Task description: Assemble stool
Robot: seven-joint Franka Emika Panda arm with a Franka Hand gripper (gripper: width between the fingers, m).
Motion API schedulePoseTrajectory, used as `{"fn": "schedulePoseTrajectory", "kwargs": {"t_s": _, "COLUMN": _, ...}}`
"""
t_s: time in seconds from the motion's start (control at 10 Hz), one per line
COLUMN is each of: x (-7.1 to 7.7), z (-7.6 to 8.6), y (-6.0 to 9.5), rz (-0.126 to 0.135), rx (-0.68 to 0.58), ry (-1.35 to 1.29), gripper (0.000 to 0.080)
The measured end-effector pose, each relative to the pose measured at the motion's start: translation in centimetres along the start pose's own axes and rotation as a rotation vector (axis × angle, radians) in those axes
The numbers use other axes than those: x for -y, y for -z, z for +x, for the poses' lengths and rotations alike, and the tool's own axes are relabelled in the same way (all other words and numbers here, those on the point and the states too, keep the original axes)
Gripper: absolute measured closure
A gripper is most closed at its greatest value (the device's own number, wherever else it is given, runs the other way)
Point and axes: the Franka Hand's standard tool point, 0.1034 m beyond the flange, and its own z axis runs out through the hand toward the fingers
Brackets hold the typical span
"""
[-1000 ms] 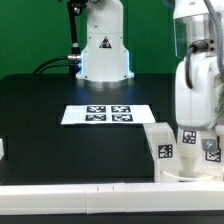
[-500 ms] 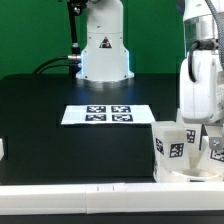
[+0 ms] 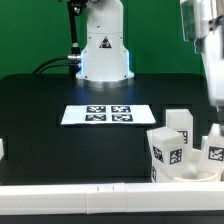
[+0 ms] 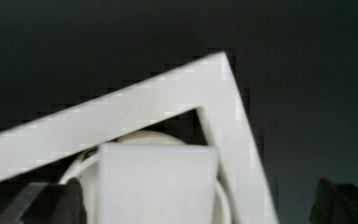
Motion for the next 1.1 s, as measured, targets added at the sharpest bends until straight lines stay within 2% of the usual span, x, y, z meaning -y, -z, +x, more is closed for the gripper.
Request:
{"fn": "schedulePoseTrajectory", "kwargs": {"t_s": 0.1, "x": 0.1, "z": -0.4, "y": 0.6, "rz": 0.002, "rx": 0.014, "ry": 0.209, "gripper": 0.0151}}
{"fn": "schedulePoseTrajectory", "kwargs": {"t_s": 0.5, "x": 0.2, "z": 0.1, "y": 0.7, "rz": 0.001, "rx": -0.010, "ry": 0.481, "gripper": 0.0150}}
{"fn": "schedulePoseTrajectory", "kwargs": {"t_s": 0.6, "x": 0.2, "z": -0.1, "y": 0.7, "rz": -0.017, "rx": -0.033, "ry": 0.677, "gripper": 0.0150}}
{"fn": "schedulePoseTrajectory", "kwargs": {"t_s": 0.7, "x": 0.2, "z": -0.5, "y": 0.8, "rz": -0.015, "rx": -0.037, "ry": 0.925, "gripper": 0.0150}}
{"fn": "schedulePoseTrajectory", "kwargs": {"t_s": 0.8, "x": -0.1, "z": -0.8, "y": 0.6, "rz": -0.024, "rx": -0.024, "ry": 1.138, "gripper": 0.0150}}
{"fn": "schedulePoseTrajectory", "kwargs": {"t_s": 0.9, "x": -0.4, "z": -1.0, "y": 0.4, "rz": -0.032, "rx": -0.025, "ry": 1.209, "gripper": 0.0150}}
{"fn": "schedulePoseTrajectory", "kwargs": {"t_s": 1.1, "x": 0.0, "z": -0.4, "y": 0.5, "rz": -0.045, "rx": -0.044, "ry": 1.350, "gripper": 0.0150}}
